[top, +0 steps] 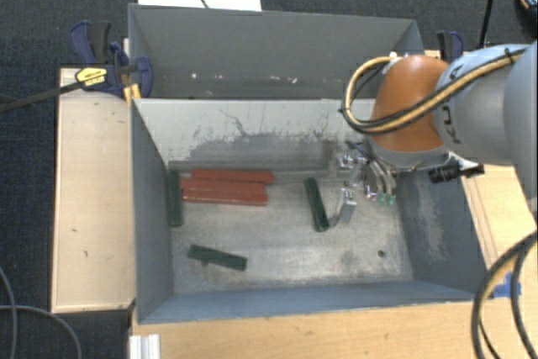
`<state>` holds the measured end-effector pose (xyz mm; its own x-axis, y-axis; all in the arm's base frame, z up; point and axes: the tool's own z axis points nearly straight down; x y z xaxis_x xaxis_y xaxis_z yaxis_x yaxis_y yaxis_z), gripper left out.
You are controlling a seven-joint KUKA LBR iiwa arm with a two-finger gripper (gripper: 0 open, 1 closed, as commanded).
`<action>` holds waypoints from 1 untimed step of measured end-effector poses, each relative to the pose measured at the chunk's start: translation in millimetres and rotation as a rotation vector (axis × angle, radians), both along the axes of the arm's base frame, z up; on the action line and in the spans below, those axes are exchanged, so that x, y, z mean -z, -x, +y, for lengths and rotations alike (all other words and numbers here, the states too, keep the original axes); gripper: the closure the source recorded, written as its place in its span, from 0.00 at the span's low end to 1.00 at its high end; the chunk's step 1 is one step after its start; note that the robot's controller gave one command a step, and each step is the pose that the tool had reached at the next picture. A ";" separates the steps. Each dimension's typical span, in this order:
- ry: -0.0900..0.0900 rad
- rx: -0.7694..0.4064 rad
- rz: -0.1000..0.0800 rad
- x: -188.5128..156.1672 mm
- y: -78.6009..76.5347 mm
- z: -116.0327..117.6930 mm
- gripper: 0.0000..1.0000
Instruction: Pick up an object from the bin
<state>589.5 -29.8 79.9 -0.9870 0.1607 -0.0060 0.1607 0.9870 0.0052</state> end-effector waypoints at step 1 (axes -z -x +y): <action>0.001 -0.197 0.009 10.4 79.8 83.8 0.00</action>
Offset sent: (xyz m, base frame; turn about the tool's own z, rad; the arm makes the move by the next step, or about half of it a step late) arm -0.0781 0.0800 -0.0099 -0.1916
